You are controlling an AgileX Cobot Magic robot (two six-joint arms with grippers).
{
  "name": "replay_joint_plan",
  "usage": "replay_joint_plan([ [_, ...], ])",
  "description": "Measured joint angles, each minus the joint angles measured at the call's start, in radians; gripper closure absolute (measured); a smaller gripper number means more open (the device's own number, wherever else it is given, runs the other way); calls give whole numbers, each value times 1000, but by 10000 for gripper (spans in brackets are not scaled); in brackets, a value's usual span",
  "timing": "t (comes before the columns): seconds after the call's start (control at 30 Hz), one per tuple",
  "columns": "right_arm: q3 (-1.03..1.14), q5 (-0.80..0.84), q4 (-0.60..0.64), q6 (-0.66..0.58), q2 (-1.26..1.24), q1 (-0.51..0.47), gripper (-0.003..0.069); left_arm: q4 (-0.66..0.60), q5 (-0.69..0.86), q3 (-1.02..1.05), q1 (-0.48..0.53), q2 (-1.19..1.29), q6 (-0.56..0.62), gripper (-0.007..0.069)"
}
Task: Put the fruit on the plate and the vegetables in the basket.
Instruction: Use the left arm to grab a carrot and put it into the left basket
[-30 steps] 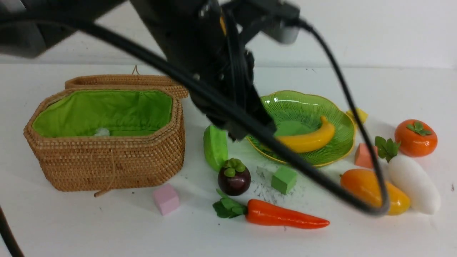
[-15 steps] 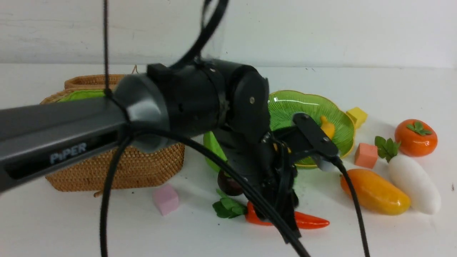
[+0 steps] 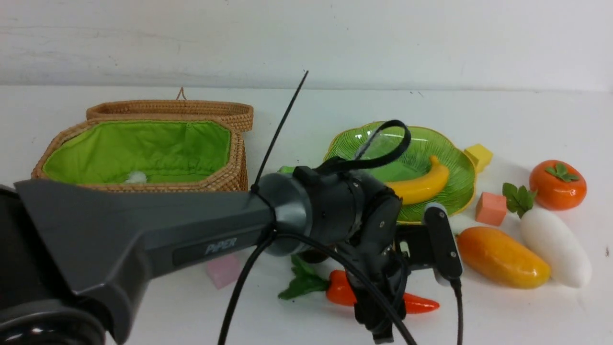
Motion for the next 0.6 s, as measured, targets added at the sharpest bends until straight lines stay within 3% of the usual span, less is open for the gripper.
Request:
replay_joint_plan([
  [0.23, 0, 3, 30, 0, 0, 0, 510, 42, 5, -3, 0, 32, -5, 350],
  [0.43, 1, 4, 30, 0, 0, 0, 508, 38, 99, -16, 0, 17, -8, 349],
  [0.6, 1, -30, 31, -2, 0, 0, 508, 36, 289, -70, 0, -153, -126, 349],
])
